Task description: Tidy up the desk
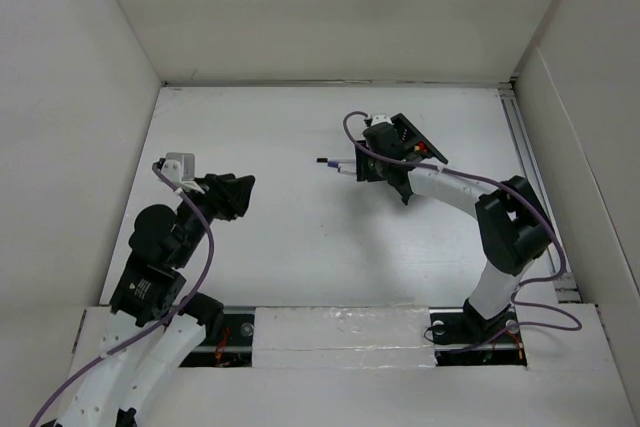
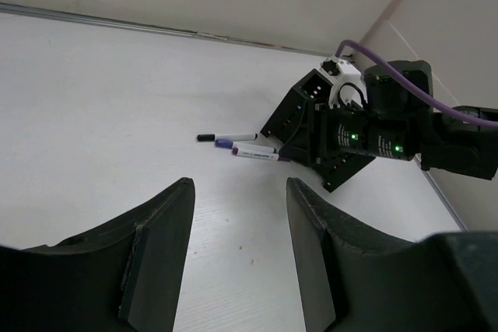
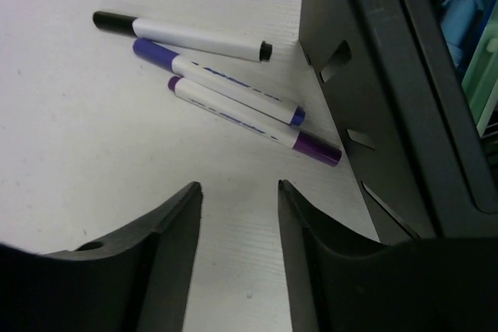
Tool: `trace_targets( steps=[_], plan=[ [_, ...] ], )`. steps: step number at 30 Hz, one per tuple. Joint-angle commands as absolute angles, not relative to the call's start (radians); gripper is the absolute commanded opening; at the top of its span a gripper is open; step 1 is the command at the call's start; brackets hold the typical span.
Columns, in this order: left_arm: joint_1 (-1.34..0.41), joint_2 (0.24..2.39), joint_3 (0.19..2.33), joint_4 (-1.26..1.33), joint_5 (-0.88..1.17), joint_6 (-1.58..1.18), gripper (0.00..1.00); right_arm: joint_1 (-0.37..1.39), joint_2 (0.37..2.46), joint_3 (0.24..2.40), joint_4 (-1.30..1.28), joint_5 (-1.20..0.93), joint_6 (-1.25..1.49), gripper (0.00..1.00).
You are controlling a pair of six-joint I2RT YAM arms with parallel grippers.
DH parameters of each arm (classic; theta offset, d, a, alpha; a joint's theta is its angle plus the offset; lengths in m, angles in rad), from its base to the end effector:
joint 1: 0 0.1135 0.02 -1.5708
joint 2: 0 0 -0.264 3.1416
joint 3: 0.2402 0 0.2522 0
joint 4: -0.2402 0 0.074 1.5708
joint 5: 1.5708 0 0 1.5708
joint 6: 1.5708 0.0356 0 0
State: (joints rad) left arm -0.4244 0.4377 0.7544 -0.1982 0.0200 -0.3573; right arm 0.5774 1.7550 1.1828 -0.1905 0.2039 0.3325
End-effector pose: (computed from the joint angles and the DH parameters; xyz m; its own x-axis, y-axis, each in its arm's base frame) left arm 0.0943 -0.0434 0.3717 -0.0494 -0.3614 -0.9311 0.4403 0.8289 -0.3451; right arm 0.3269 0.2044 0.2156 -0.6816 -0.0625 -0.7290 -0.2004 0.9742 0.1037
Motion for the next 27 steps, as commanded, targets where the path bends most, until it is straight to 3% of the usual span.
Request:
trace_targets(
  steps=[1,7,13,27],
  plan=[
    [-0.42,0.465,0.795,-0.143,0.049,-0.356,0.46,0.561,1.72,1.14,-0.117,0.2,0.351,0.47],
    [-0.42,0.483,0.807,-0.13,0.048,-0.351,0.46,0.538,1.793,1.144,-0.069,0.192,0.356,0.55],
    [-0.42,0.526,0.885,-0.14,0.09,-0.357,0.47,0.538,1.809,1.172,-0.058,0.218,0.33,0.55],
    [-0.408,0.54,0.816,-0.083,0.067,-0.327,0.47,0.592,1.934,1.307,-0.15,0.196,0.351,0.61]
  ],
)
